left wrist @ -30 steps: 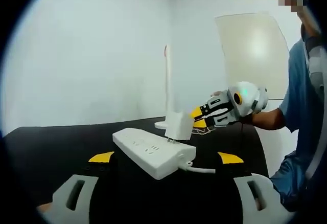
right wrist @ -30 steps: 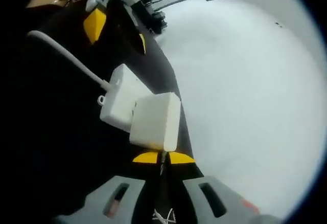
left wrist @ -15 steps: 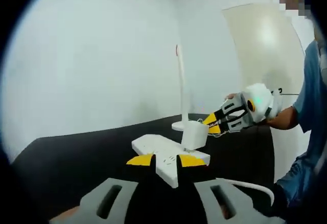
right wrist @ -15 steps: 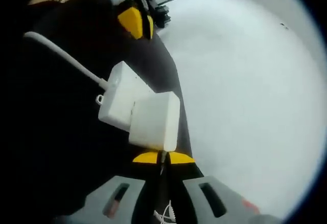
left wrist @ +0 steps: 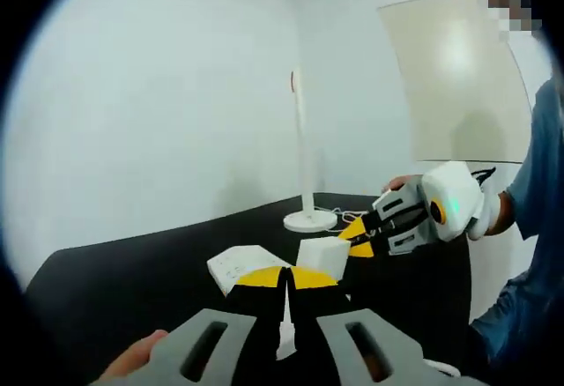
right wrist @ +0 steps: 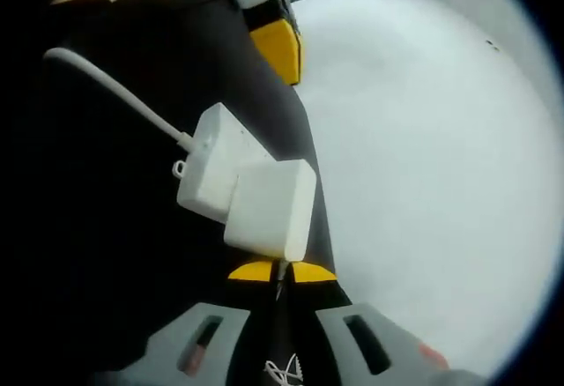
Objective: Insert the desk lamp plug into the socket, turn on the power strip switch, turn on the lamp switch, then turn off the lamp switch, turn off the power strip switch, and remove the plug from the socket.
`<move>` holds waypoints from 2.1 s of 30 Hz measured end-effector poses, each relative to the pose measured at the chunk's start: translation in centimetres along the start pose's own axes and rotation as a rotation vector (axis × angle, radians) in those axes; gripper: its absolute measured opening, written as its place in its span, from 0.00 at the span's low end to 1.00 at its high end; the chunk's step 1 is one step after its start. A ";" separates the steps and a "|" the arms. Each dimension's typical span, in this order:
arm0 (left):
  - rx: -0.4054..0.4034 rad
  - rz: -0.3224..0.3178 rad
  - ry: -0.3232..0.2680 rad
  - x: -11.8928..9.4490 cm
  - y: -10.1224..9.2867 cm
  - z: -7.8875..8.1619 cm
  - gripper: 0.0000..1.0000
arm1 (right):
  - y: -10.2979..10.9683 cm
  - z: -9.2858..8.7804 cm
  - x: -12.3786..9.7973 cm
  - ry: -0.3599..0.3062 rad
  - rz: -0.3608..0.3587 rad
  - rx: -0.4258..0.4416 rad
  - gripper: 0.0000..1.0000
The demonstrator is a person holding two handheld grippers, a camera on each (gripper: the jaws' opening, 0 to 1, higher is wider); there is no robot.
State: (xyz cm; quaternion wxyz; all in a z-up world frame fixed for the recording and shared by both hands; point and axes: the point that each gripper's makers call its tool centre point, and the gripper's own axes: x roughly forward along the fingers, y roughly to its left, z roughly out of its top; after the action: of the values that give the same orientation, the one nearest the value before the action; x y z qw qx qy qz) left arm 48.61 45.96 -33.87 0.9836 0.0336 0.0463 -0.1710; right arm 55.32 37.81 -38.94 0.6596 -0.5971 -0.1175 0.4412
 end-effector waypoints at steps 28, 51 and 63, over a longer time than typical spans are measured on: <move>0.079 -0.099 0.063 5.9 -3.8 0.9 0.00 | 0.1 0.4 0.1 -0.016 0.008 -0.017 0.07; 0.047 -0.132 0.054 6.9 -3.4 -0.1 0.00 | 0.4 0.3 -0.2 -0.030 0.008 -0.009 0.07; 0.160 -0.165 0.085 8.3 -4.6 -0.3 0.00 | 0.8 -0.2 -0.4 -0.030 0.012 0.019 0.07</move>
State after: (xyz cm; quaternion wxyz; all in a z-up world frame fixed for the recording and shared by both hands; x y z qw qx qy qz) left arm 54.81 38.92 -35.24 0.9575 0.1154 0.0767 -0.2528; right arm 54.89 37.33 -39.57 0.6609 -0.5846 -0.1198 0.4552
